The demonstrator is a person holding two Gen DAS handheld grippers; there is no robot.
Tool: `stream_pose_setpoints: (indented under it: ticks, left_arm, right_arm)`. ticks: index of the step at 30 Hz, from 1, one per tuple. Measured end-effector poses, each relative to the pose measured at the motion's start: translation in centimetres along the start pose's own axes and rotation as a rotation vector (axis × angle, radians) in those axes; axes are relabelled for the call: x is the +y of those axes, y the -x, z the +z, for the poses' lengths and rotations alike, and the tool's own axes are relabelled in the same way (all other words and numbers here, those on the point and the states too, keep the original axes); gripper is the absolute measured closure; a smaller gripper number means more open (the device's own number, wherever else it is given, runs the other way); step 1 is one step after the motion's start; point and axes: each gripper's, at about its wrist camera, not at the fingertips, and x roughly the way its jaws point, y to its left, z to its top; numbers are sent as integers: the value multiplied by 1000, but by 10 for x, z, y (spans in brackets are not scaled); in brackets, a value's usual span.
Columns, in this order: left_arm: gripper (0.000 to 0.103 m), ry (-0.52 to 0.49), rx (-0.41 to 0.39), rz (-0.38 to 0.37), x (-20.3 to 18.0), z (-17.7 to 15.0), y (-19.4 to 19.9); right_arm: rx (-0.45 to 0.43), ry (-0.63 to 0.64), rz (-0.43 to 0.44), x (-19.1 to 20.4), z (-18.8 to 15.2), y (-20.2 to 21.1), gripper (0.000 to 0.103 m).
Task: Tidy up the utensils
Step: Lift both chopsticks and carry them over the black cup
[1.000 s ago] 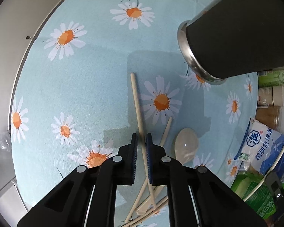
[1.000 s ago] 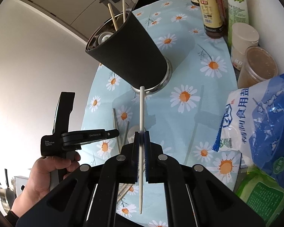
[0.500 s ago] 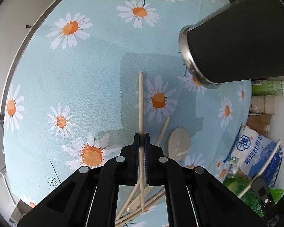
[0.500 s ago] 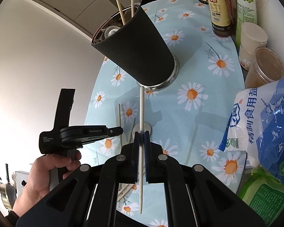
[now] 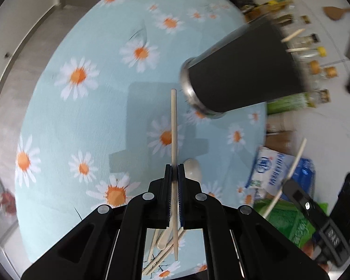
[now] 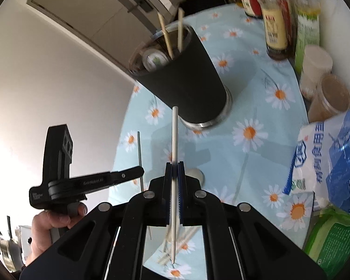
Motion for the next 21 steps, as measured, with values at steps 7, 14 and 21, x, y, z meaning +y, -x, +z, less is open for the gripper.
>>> stream_pose_setpoints:
  ticks: [7,14,21]
  left_arm:
    - [99,-204,-120,-129,-25,19,50]
    - [99,-436,-287,-206,-64,37,93]
    - [99,-592,-503,-223,-95,46,125]
  right_arm:
    - [-123,55,13,36,14,10,98]
    - [-276,123,10,64,32,20,97]
    - [-466,145,-15,75,57,49,97]
